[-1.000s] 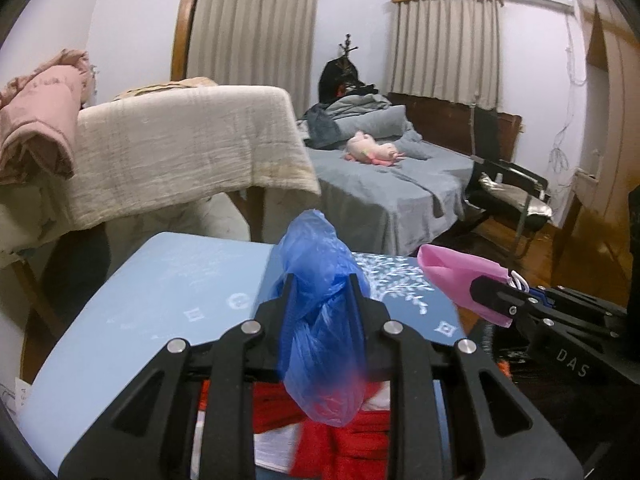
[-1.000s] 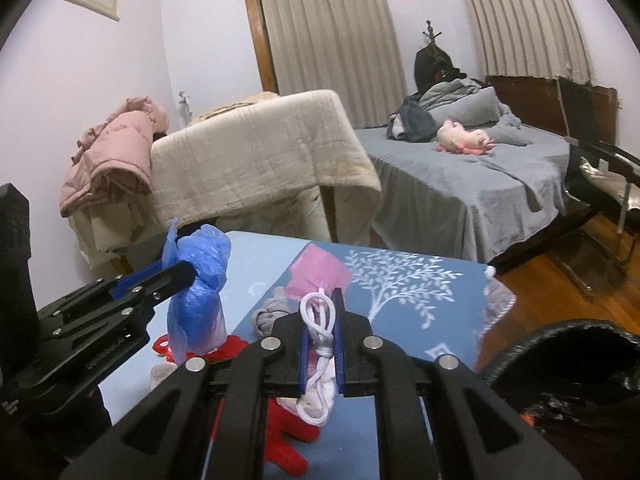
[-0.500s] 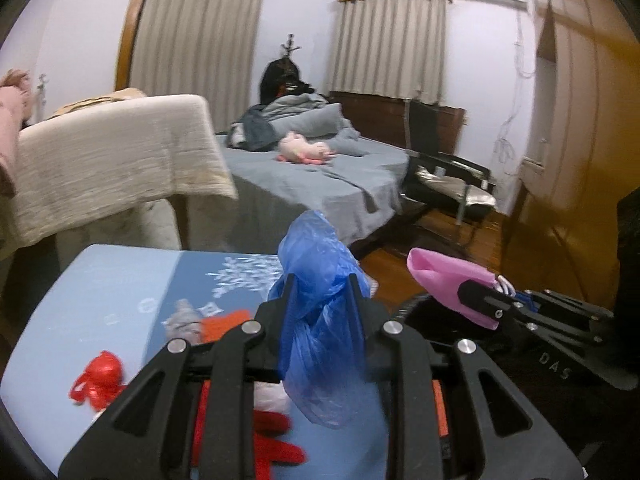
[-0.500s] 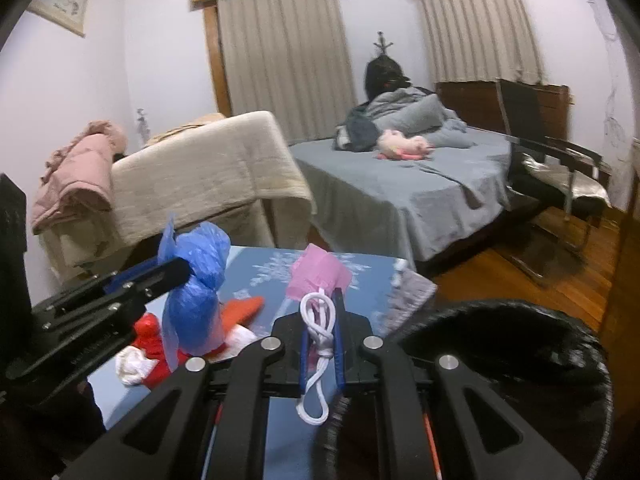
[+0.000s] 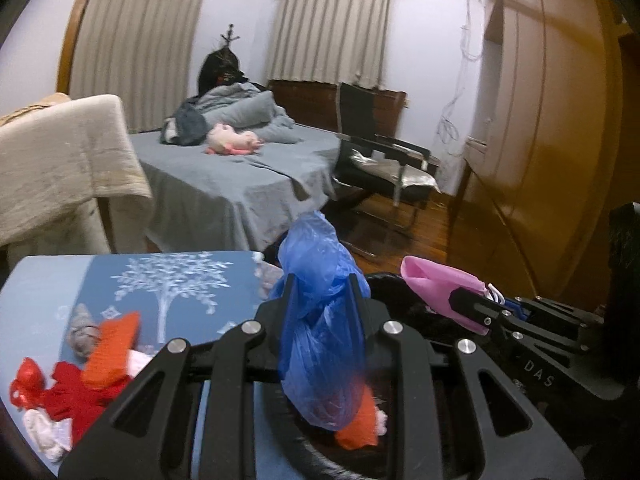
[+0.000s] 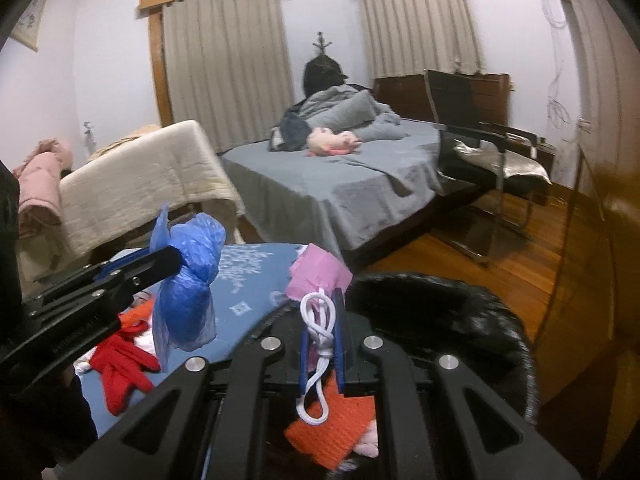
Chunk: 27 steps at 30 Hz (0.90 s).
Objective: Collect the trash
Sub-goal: 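Move both grippers over the black bin and release the bag and mask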
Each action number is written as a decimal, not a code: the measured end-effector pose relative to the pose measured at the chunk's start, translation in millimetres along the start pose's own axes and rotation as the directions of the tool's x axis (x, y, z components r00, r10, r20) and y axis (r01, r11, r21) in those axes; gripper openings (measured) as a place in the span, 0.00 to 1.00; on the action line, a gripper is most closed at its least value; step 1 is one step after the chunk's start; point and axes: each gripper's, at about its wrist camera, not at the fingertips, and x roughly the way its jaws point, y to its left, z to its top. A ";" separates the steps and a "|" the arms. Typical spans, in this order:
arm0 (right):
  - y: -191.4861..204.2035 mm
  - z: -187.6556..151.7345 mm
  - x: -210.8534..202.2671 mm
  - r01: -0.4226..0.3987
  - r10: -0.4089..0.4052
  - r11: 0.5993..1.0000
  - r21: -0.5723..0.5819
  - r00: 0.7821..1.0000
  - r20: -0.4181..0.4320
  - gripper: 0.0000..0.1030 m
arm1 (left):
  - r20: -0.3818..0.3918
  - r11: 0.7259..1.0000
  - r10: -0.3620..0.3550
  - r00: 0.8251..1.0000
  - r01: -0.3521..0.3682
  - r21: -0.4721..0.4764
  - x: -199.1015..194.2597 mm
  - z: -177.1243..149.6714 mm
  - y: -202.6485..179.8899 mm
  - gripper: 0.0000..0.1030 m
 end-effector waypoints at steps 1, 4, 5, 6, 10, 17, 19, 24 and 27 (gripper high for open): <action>-4.4 -1.2 -0.3 0.009 -0.009 1.000 0.004 1.000 -0.001 0.10 | -0.004 1.000 -0.009 1.000 0.009 0.004 2.8 0.2 -2.5 0.22; -19.5 -4.8 -2.9 0.039 -0.039 0.999 0.019 0.999 -0.007 0.10 | -0.020 0.999 -0.037 0.999 0.038 0.016 12.9 -3.7 -14.5 0.22; -23.3 -4.7 -2.0 0.044 -0.044 0.999 0.023 0.999 -0.009 0.10 | -0.027 0.999 -0.047 0.999 0.047 0.020 17.0 -4.9 -18.2 0.22; -27.1 -5.5 -2.5 0.055 -0.054 0.998 0.028 0.998 -0.011 0.14 | -0.033 0.998 -0.054 0.998 0.055 0.024 19.6 -5.9 -20.2 0.23; -38.5 -7.7 -4.3 0.080 -0.079 0.996 0.047 0.997 -0.013 0.17 | -0.064 0.996 -0.079 0.995 0.081 0.027 31.5 -9.7 -28.0 0.41; -49.9 -11.9 -6.7 0.105 -0.104 0.991 0.082 0.994 -0.011 0.41 | -0.075 0.997 -0.067 0.995 0.069 0.027 28.4 -13.9 -24.4 0.60; -48.9 -11.9 -7.9 0.111 -0.111 0.990 0.082 0.994 -0.006 0.49 | -0.068 0.999 -0.046 0.997 0.048 0.023 24.1 -13.7 -20.6 0.64; -42.3 -12.6 -10.3 0.127 -0.128 0.989 0.071 0.992 0.011 0.76 | -0.043 1.000 0.018 0.999 -0.017 0.022 12.2 -11.5 -7.0 0.76; -34.6 -12.2 -10.1 0.129 -0.130 0.990 0.061 0.991 0.021 0.87 | -0.038 0.998 0.059 0.998 -0.059 0.010 5.3 -9.7 6.7 0.81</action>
